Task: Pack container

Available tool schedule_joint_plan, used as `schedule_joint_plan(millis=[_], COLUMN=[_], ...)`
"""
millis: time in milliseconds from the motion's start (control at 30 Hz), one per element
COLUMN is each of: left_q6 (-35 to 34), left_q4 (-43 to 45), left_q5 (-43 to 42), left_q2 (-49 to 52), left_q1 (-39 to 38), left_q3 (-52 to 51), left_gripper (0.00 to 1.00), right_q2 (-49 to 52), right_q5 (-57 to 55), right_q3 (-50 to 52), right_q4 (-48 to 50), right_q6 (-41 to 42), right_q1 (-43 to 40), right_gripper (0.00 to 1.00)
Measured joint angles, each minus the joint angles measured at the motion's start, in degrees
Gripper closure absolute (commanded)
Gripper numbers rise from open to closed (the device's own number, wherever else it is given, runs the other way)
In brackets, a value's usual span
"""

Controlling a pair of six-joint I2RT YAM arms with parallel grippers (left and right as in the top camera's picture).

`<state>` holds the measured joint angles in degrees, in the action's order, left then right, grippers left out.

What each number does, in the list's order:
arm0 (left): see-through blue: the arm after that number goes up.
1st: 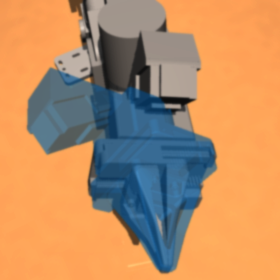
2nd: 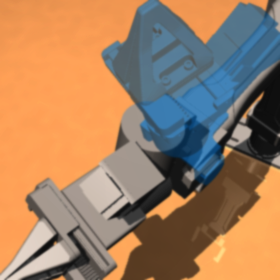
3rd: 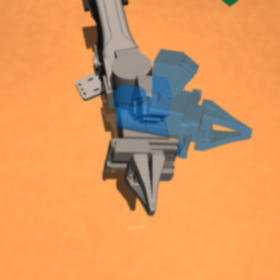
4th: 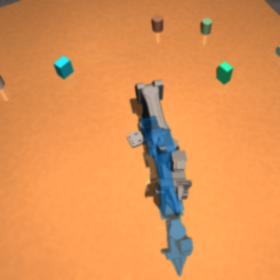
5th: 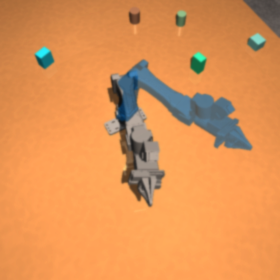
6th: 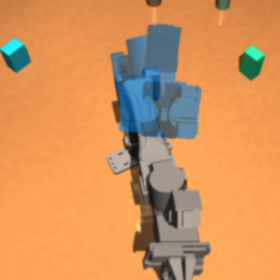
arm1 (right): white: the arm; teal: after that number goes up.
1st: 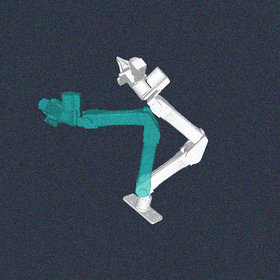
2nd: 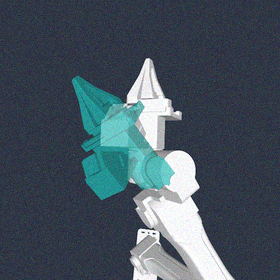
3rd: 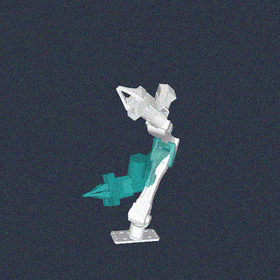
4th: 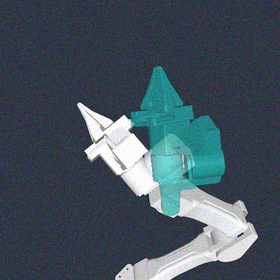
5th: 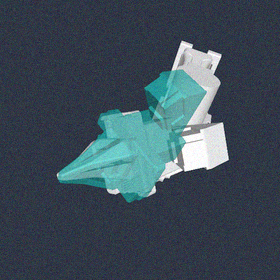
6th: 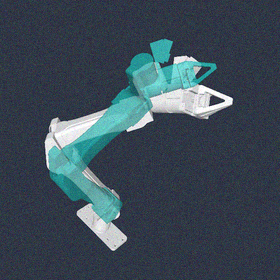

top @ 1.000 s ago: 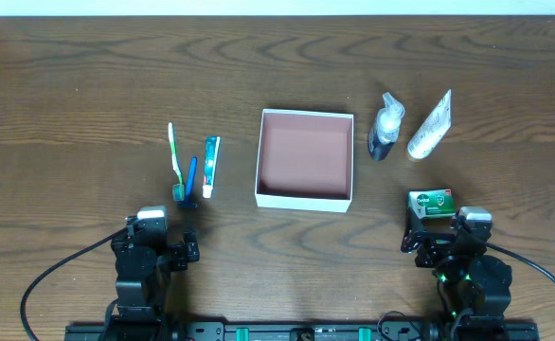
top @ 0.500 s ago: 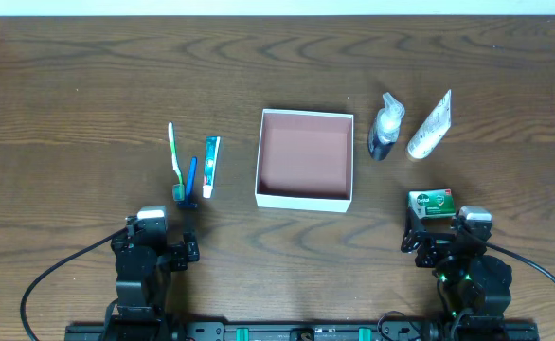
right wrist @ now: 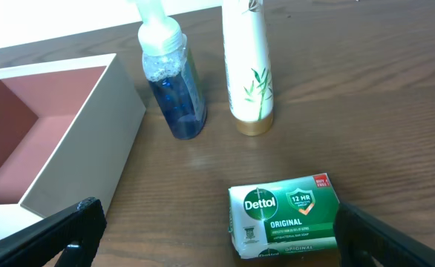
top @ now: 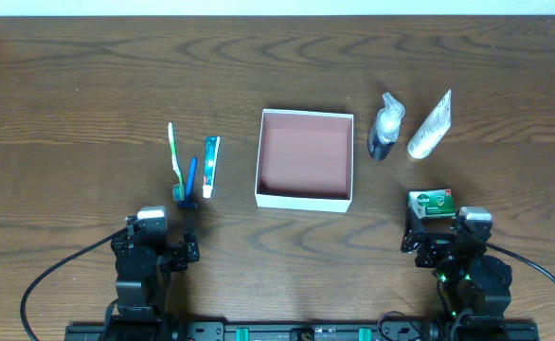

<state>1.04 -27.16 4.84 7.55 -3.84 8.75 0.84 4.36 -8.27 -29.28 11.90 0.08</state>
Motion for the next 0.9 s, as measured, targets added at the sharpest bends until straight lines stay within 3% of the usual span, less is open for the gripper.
schedule_joint_plan(millis=[600,900], left_q6=[0.0,-0.02], left_q4=[0.0,0.0], left_q5=[0.0,0.0], left_q2=[0.0,0.0], left_q1=[0.0,0.0], left_q3=[0.0,0.0], left_gripper=[0.02,0.02], right_q2=[0.0,0.0], right_q5=[0.04,2.25], right_q3=[0.0,0.02], right_q4=[0.42,5.66], right_q6=[0.13,10.78], right_q1=[0.0,0.0], right_gripper=[0.01,0.01])
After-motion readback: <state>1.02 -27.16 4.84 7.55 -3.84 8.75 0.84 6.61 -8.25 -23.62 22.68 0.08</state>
